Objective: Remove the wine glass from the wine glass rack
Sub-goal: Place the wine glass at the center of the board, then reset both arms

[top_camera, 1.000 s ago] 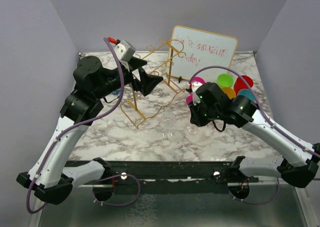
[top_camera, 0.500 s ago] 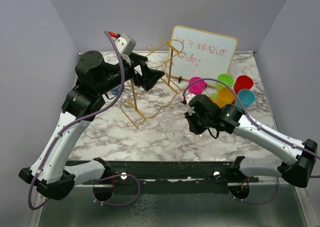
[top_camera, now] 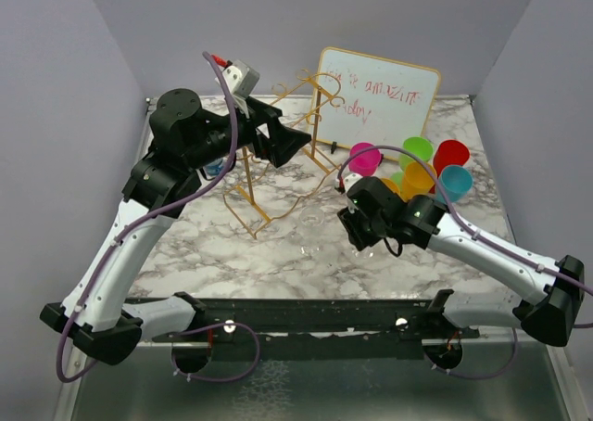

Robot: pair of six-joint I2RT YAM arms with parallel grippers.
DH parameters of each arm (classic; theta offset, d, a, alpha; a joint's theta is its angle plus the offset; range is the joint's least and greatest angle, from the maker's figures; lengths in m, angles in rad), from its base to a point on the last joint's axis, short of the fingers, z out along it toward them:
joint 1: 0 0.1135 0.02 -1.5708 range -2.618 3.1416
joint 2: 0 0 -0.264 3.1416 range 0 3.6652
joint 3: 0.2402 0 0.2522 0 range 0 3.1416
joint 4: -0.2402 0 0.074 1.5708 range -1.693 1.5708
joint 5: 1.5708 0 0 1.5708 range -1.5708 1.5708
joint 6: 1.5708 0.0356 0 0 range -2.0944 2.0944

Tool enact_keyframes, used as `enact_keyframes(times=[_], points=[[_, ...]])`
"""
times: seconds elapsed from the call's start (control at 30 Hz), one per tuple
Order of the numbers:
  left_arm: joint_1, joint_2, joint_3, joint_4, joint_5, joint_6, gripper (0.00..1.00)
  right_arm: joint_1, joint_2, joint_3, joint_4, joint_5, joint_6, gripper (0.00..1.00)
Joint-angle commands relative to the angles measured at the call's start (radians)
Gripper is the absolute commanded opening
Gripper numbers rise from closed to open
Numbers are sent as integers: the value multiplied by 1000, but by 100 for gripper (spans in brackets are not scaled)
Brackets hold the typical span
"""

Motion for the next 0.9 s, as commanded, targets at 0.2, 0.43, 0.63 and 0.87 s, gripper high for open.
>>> enact_keyframes(times=[0.2,0.43,0.63,0.87], points=[[-1,4,23,5,23,-28,99,4,-29,103,-32,34,-3,51],[-1,12,34,-1,-6,-29,99,4,-72,213,-48,44,-9,61],[-1,12,53,-19,-134,-39,99,4,-107,359,-9,356,-66,83],[1,60,147,-112,-347,39,99,-18,-60,472,123,540,-95,90]])
